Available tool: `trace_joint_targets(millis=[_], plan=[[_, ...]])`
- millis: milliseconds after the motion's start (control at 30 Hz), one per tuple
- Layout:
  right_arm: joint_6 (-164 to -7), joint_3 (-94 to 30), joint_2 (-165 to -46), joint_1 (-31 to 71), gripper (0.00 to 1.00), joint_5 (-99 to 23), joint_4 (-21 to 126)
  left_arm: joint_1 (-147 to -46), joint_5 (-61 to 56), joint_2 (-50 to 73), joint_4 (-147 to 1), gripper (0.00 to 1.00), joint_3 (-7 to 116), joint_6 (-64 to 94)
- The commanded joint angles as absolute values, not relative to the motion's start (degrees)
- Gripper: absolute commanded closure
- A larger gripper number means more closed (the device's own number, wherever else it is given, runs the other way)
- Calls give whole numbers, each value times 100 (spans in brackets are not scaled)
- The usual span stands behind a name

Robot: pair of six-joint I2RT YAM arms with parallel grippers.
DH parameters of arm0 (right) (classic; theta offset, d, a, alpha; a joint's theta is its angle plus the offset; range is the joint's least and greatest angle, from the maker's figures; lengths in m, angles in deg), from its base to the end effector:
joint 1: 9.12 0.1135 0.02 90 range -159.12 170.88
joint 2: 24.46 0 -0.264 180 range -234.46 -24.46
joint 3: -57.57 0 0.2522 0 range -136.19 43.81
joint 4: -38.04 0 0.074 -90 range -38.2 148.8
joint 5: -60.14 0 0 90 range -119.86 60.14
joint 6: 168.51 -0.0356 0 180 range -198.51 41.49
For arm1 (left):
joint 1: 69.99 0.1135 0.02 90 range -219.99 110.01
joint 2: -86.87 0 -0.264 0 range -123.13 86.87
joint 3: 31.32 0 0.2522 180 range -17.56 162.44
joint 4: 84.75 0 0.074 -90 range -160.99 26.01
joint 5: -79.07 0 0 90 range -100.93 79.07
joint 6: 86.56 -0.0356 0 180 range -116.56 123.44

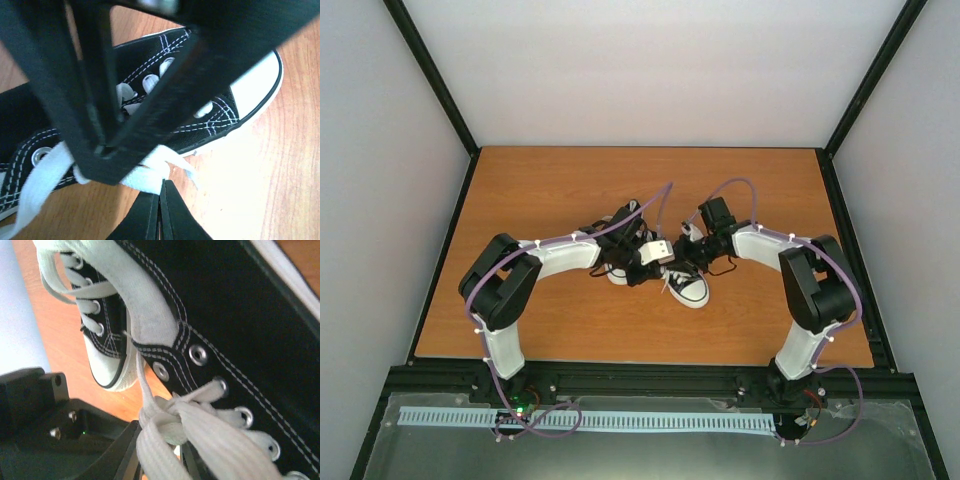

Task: Tie the shoes
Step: Tie the shoelace on the shoe.

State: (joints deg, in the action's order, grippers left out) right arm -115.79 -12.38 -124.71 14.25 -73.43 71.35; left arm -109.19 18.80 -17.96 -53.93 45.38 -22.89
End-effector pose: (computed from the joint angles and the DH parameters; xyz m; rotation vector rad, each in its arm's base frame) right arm 0.2924 0.1531 0.1567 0.0797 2.8506 1.3156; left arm 0.2710 -0.2438 0.1599 1.5460 2.0529 -0.7558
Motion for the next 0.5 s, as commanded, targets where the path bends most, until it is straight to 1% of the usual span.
trace_joint_targets(millis=[0,367,467], plan=[[-11558,-1583,-12796,1421,78,-6874,7251,-10893,2124,-1624,-5067,99,4696,-2434],[-11582,-1508,-12833,1320,83,-6570,7407,-10868,2079,-1448,-4373,99,4745,-2854],[-11635,-1442,-12800,1294,83,-6559,7339,-10858,2005,-1382,-4180,99,4623,-2961]])
